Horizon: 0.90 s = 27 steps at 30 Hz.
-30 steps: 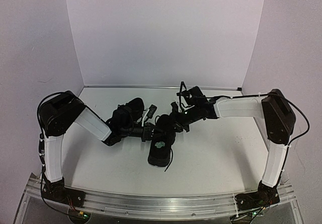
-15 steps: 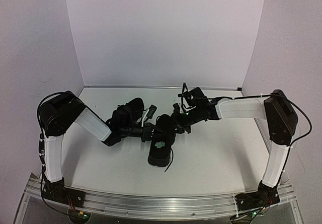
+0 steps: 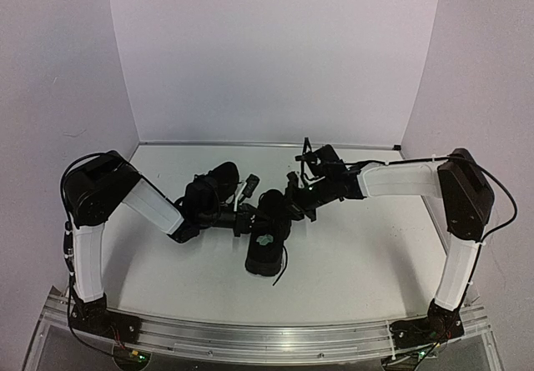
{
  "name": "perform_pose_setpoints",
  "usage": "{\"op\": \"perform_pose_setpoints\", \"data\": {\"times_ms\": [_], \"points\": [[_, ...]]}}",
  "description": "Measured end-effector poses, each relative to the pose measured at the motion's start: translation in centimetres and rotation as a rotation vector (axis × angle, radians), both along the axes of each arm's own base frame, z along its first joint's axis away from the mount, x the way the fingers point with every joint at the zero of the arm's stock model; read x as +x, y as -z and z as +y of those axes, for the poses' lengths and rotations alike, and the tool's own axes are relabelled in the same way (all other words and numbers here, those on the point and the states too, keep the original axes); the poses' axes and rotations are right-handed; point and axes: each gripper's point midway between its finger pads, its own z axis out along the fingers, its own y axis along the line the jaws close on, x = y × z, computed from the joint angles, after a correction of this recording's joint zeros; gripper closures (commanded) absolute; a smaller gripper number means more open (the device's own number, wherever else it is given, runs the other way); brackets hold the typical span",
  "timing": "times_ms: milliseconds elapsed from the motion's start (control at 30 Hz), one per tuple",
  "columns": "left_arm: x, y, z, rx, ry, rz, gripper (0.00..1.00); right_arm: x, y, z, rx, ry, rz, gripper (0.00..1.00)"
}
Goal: Tie the shoes
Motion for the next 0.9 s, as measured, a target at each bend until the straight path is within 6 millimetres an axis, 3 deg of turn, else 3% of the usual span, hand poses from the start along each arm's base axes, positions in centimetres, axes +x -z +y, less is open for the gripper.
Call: {"op": "perform_pose_setpoints", "data": {"times_ms": [300, 500, 900], "points": [[0.0, 0.1, 0.2, 0.009, -0.011, -0.032, 0.99, -0.2, 0.2, 0.0, 0.001, 0.003, 0.01, 1.0], [0.1, 0.0, 0.2, 0.011, -0.01, -0.067, 0.8, -0.4, 0.1, -0.3, -0.01, 0.014, 0.012, 1.0], [0.4, -0.9, 1.1, 0.076, -0.034, -0.119, 0.69, -1.0, 0.0, -0.8, -0.052, 0.032, 0.01, 1.0]]}}
